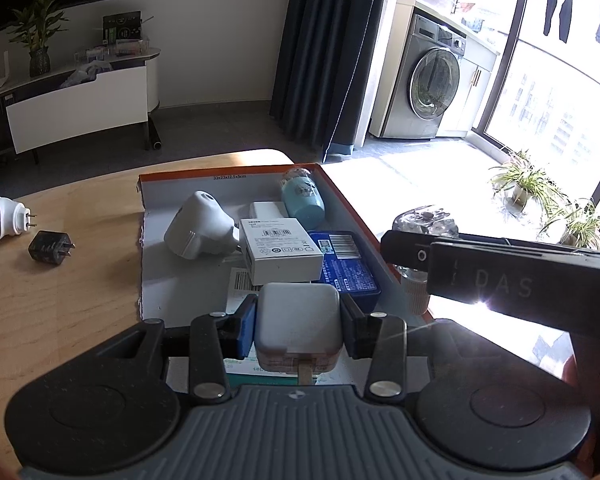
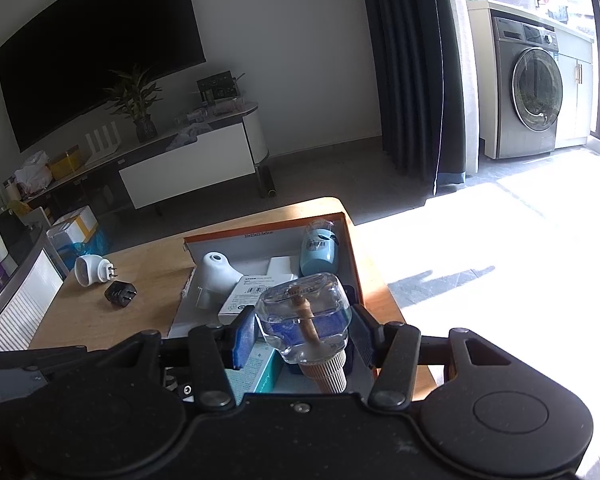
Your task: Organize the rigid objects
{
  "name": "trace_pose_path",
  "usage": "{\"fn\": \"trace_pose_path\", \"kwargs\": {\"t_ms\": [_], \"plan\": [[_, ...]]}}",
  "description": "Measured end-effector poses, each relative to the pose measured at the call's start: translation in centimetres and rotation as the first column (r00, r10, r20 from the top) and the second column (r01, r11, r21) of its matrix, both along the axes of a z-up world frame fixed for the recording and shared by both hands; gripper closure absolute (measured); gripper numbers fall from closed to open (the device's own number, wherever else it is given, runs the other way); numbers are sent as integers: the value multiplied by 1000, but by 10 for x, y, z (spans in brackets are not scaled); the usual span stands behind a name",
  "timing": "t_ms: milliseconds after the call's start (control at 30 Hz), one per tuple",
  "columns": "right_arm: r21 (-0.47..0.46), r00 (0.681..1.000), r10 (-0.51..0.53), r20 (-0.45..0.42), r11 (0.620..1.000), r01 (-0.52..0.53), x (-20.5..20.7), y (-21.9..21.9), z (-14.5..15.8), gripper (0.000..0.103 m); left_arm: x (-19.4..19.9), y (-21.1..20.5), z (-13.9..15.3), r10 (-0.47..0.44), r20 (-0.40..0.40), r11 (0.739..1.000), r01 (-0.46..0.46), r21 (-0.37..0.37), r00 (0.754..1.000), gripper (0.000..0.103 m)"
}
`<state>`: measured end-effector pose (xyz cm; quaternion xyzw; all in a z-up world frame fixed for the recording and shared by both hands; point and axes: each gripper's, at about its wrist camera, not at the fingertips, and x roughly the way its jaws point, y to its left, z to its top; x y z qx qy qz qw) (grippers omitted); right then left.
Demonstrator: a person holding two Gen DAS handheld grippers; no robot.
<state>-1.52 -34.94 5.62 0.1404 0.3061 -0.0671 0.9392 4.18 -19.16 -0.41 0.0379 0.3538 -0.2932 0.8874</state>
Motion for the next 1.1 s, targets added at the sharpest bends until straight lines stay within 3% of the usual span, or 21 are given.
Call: {"fn": "trace_pose_path", "kwargs": {"t_ms": [933,1067,1100], "plan": [[-43,999,20,-49,999,-22,60,-11,-8,41,26,-12,-5,-12,-31,1000,12,3,999,61],[-47,999,36,16,998,-35,72,-13,-7,40,30,-13,-7,-9,-40,1000,10,2,999,61],[-45,999,36,34,998,-35,72,-13,-5,34,31,-14,-8,-11,-42,1000,11,2,999,61]]}}
